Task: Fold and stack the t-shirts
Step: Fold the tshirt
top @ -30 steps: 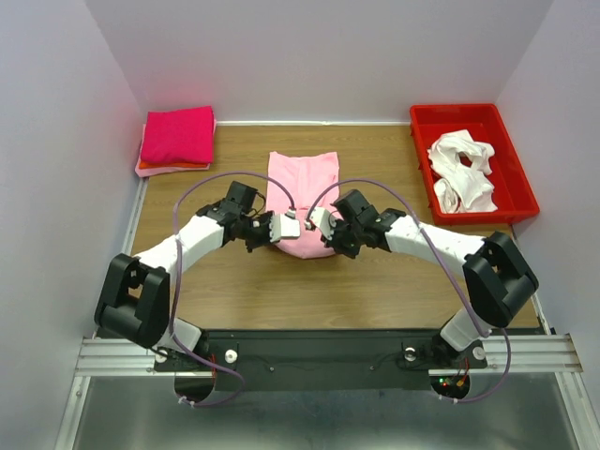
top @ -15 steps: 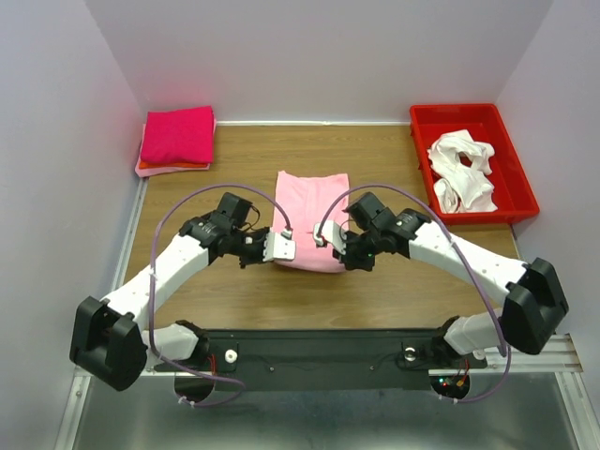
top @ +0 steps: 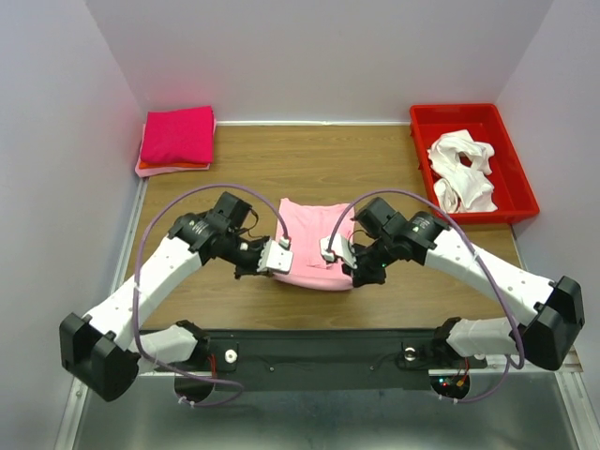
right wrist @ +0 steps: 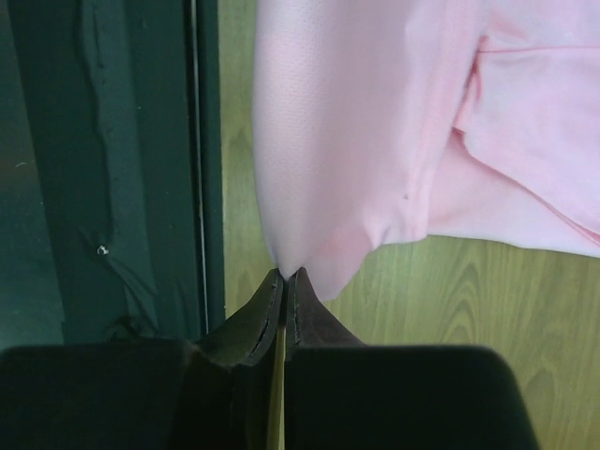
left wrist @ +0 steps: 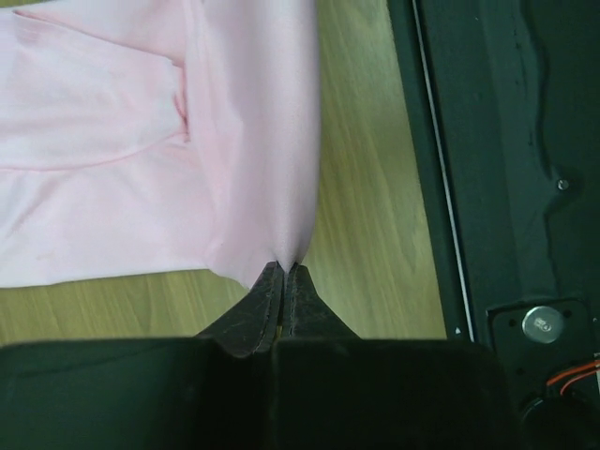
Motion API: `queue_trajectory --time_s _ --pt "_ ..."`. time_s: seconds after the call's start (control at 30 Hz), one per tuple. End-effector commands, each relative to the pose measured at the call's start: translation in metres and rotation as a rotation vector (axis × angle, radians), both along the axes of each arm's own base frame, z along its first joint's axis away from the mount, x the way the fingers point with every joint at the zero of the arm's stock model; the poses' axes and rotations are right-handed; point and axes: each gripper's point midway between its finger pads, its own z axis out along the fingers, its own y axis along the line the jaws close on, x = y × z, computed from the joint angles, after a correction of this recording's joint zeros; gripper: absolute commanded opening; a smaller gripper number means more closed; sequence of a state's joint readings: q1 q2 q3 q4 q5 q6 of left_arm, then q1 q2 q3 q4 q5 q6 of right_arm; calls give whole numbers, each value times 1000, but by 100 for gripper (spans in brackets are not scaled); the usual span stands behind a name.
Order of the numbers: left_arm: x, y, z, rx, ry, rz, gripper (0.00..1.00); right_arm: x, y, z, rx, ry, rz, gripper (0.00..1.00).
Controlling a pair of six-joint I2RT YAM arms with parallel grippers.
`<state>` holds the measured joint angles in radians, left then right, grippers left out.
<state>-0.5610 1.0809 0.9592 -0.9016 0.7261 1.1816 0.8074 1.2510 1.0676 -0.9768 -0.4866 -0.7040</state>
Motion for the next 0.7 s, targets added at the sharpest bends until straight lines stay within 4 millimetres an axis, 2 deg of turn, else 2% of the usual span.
queue_trajectory --time_s 0.0,0.13,0.2,0.23,0.27,0.3,0.33,0.37,0.4,0.53,0.57,0.6,0.63,0.67 --pt "22 -15 26 -26 -10 -10 0 29 3 24 36 -38 -47 1" --pt "63 -21 44 -46 -46 -20 0 70 -2 30 50 -54 -76 0" --pt "82 -21 33 -30 -16 -20 0 85 -2 28 52 -45 -82 1" --pt "100 -16 29 -36 0 -7 0 100 -3 23 49 -38 -87 0" --pt "109 -15 26 -41 8 -5 0 108 -4 20 49 -30 -90 1" --pt "123 -14 29 -48 -2 6 0 127 -6 13 54 -21 -98 1" --pt "132 -12 25 -48 1 1 0 136 -6 10 56 -15 -100 1" --pt "146 -8 9 -33 44 27 0 145 -8 5 59 -8 -107 1" --pt "155 -7 5 -32 49 37 0 159 -13 0 70 1 -117 1" --pt "202 -13 -27 -16 107 70 8 201 -14 -38 62 57 -118 1" --pt "208 -14 -33 -8 118 71 9 205 -12 -43 77 78 -119 1" --pt "221 -17 -32 -10 103 79 10 210 -13 -49 78 93 -126 1" --pt "231 -19 -50 5 134 93 10 214 -12 -64 69 117 -124 1" --pt "237 -21 -56 8 150 106 11 215 -12 -64 70 109 -118 1"
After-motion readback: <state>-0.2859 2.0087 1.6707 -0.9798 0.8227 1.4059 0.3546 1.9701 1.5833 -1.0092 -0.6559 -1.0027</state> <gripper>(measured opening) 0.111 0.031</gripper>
